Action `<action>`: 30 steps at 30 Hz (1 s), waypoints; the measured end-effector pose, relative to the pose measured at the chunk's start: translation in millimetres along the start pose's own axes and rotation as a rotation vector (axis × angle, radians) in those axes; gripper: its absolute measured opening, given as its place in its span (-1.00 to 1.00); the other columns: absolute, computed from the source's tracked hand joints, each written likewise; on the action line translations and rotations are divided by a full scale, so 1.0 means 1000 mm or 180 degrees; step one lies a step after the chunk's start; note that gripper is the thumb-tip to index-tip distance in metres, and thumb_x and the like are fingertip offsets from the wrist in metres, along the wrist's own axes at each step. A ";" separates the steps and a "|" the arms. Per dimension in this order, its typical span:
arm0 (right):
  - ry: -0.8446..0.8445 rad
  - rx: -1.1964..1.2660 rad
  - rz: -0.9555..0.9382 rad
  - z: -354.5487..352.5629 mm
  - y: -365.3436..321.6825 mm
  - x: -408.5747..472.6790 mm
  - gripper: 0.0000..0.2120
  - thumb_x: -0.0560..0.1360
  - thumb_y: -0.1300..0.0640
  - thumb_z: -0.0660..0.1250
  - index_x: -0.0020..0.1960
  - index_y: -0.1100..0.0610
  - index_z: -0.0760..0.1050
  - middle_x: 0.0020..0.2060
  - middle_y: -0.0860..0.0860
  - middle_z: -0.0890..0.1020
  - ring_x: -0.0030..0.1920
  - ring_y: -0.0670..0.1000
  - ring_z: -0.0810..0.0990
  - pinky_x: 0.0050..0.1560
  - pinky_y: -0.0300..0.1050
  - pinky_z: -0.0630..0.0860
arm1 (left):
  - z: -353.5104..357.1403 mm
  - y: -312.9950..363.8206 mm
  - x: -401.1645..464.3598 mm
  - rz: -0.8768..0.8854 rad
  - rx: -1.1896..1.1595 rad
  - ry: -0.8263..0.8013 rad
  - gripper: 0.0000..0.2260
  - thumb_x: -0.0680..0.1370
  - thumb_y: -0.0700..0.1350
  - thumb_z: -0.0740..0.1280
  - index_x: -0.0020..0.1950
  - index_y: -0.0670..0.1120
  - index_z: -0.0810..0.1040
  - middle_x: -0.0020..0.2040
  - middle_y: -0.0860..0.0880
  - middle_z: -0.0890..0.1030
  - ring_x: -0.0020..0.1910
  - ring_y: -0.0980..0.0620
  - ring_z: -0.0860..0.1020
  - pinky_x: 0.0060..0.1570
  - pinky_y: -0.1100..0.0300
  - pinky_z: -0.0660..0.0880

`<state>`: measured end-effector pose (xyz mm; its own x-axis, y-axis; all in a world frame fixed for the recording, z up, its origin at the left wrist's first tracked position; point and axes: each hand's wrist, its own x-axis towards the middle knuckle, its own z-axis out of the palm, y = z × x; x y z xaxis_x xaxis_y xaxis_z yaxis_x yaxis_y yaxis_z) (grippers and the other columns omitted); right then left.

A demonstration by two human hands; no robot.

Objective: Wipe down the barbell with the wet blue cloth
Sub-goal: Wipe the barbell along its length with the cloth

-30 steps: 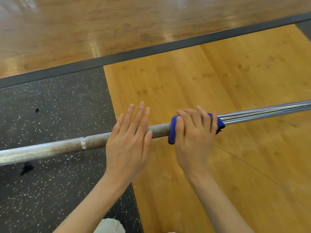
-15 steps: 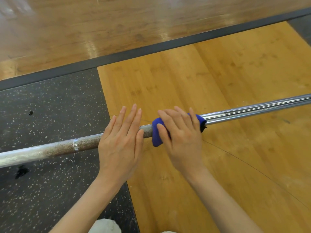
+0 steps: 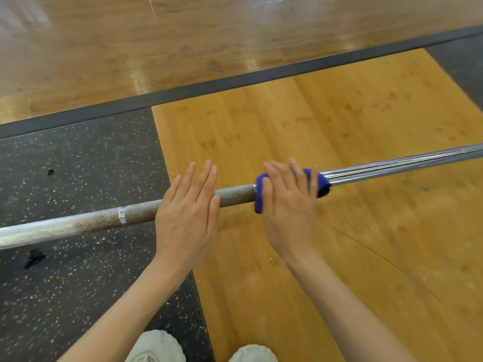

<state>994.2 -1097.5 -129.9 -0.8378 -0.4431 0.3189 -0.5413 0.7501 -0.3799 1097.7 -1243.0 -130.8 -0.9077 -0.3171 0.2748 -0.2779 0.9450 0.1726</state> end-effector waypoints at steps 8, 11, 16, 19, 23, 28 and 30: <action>-0.0039 0.0050 -0.0054 -0.007 0.022 0.001 -0.59 0.70 0.00 -0.01 0.31 0.10 0.55 0.25 -0.05 0.60 0.42 0.11 0.44 0.57 0.07 0.01 | -0.007 -0.002 0.000 0.0085 0.0029 -0.0249 -0.52 0.73 0.02 -0.03 0.56 -0.18 0.35 0.55 -0.12 0.36 0.58 -0.13 0.24 0.57 -0.08 0.13; 0.0019 0.0122 0.0291 -0.001 0.005 0.001 -0.58 0.68 0.03 -0.01 0.25 0.10 0.58 0.20 -0.06 0.62 0.43 0.11 0.42 0.58 0.12 -0.01 | -0.010 0.000 0.012 0.0089 0.0013 -0.0293 -0.48 0.72 0.05 -0.06 0.58 -0.17 0.31 0.57 -0.14 0.31 0.61 -0.14 0.16 0.58 -0.11 0.06; -0.0255 0.0344 0.0051 -0.010 0.021 0.005 -0.57 0.69 -0.04 0.01 0.34 0.11 0.52 0.34 -0.02 0.54 0.44 0.07 0.41 0.58 -0.03 -0.14 | -0.002 0.010 0.048 -0.0039 -0.0154 -0.0682 -0.38 0.66 0.13 -0.23 0.64 -0.11 0.16 0.64 -0.12 0.16 0.64 -0.10 0.02 0.59 -0.05 0.00; -0.0272 0.0574 0.0099 -0.015 0.025 0.007 -0.59 0.65 -0.08 0.11 0.27 0.15 0.57 0.30 0.04 0.54 0.40 0.13 0.45 0.58 -0.08 -0.17 | 0.003 0.009 0.048 -0.0008 -0.0067 -0.0875 -0.35 0.64 0.14 -0.31 0.65 -0.08 0.12 0.65 -0.09 0.13 0.65 -0.07 -0.02 0.59 -0.03 0.01; -0.0227 0.0360 0.0152 -0.014 0.022 0.003 -0.62 0.67 -0.06 0.10 0.23 0.11 0.60 0.16 0.01 0.60 0.40 0.14 0.43 0.56 0.09 -0.05 | 0.002 0.009 0.049 -0.0004 -0.0075 -0.0953 -0.36 0.64 0.13 -0.30 0.64 -0.06 0.15 0.64 -0.08 0.15 0.65 -0.07 -0.01 0.59 -0.03 0.02; -0.0574 0.0048 -0.0094 -0.021 0.028 0.004 -0.60 0.69 -0.06 0.04 0.28 0.11 0.55 0.19 0.00 0.58 0.37 0.15 0.46 0.56 0.14 0.06 | 0.002 0.009 0.047 0.0043 -0.0077 -0.0993 -0.39 0.66 0.09 -0.26 0.62 -0.06 0.26 0.61 -0.10 0.23 0.64 -0.09 0.04 0.58 -0.05 0.06; -0.0647 -0.0023 -0.0247 -0.026 0.033 0.006 -0.59 0.70 -0.05 0.02 0.29 0.10 0.54 0.18 -0.02 0.58 0.32 0.12 0.48 0.55 0.14 0.10 | 0.002 0.010 0.045 0.0032 -0.0053 -0.0954 -0.40 0.67 0.08 -0.23 0.60 -0.06 0.30 0.59 -0.11 0.28 0.64 -0.10 0.08 0.58 -0.06 0.09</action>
<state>972.8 -1062.9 -117.8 -0.7912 -0.5890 0.1649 -0.6047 0.7131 -0.3547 1053.2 -1248.2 -118.6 -0.9635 -0.2674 -0.0146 -0.2653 0.9458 0.1873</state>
